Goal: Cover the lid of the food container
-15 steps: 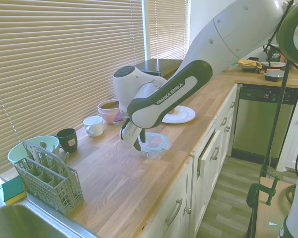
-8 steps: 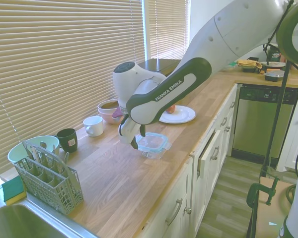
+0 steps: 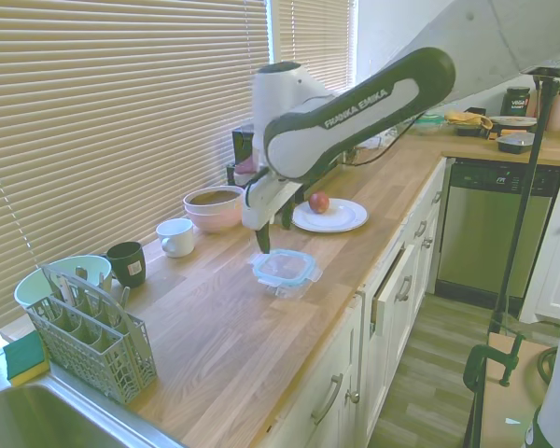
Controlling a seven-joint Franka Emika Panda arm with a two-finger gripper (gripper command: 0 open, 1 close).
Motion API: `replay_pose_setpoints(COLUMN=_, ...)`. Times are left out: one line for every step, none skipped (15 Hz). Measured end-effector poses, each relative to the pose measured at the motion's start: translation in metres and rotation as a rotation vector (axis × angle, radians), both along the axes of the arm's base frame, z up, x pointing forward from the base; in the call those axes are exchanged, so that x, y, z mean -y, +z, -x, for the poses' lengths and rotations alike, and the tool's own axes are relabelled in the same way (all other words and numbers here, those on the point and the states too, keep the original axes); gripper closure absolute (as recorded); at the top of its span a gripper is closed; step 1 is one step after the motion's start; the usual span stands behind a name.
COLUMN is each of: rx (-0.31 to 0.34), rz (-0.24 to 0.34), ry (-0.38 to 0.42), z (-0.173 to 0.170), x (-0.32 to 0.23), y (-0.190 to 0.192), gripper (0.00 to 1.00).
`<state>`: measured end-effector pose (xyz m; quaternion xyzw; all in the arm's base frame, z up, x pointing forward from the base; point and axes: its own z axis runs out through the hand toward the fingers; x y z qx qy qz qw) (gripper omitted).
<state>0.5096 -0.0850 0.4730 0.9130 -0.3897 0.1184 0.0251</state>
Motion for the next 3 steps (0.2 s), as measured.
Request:
replay_pose_setpoints(rx=-0.001, rz=-0.019, ry=-0.013, z=0.009, x=0.006, y=0.003, gripper=0.0)
replay_pose_setpoints(rx=-0.008, rz=-0.034, ry=-0.024, z=0.016, x=0.013, y=0.004, gripper=0.0)
replay_pose_setpoints(rx=-0.014, rz=-0.048, ry=-0.033, z=0.02, x=0.018, y=0.004, gripper=0.0)
